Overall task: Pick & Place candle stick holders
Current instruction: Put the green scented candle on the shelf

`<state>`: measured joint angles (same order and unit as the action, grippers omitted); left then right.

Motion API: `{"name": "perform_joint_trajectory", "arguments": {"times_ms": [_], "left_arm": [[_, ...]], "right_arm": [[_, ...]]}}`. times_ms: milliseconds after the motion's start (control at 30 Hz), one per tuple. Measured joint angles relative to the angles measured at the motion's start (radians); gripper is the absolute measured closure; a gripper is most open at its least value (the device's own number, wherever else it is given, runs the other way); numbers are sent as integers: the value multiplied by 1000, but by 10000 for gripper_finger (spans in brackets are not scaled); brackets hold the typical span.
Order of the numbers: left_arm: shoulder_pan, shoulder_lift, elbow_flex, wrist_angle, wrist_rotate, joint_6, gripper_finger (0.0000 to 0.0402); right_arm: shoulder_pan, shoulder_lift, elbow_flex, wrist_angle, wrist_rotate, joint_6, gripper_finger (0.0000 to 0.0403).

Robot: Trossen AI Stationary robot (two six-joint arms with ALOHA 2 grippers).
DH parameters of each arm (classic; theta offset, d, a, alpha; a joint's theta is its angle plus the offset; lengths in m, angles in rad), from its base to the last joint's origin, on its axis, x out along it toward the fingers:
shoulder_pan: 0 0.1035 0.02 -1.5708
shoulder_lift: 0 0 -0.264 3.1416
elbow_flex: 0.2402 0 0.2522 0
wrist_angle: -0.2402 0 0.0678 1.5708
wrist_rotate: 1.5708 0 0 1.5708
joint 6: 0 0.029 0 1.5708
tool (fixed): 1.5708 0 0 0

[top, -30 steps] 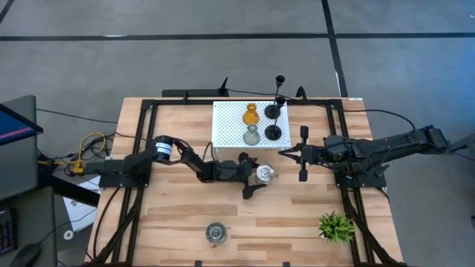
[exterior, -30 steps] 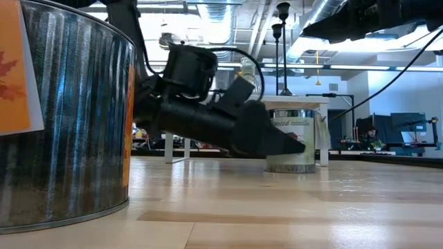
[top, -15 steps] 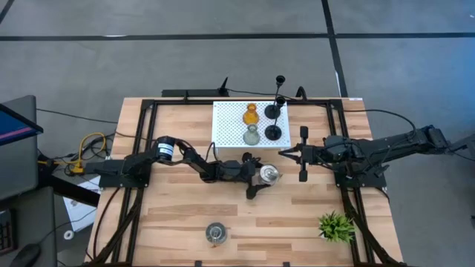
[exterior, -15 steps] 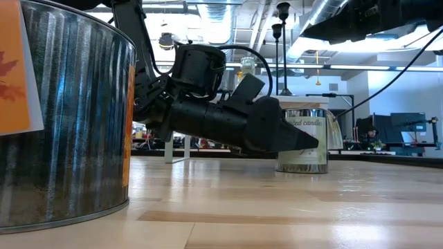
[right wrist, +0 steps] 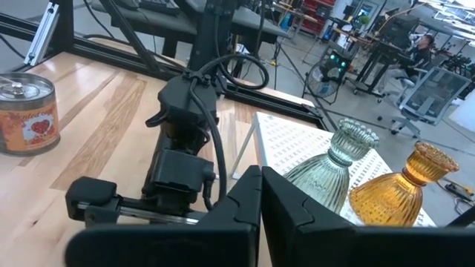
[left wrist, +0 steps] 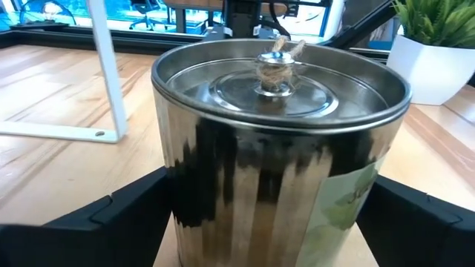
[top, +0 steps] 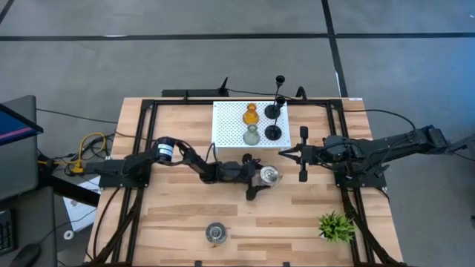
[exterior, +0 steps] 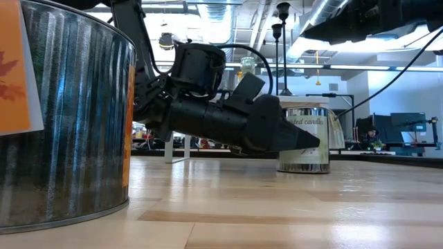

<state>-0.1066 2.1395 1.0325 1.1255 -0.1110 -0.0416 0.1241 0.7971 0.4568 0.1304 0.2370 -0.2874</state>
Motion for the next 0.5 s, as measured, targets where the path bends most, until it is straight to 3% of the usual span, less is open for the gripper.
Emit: {"name": "perform_joint_trajectory", "arguments": {"times_ms": [500], "left_arm": [[-6,-5,0,-11,1,-1,39]], "right_arm": [[0,0,0,-29,0,24,403]]}}
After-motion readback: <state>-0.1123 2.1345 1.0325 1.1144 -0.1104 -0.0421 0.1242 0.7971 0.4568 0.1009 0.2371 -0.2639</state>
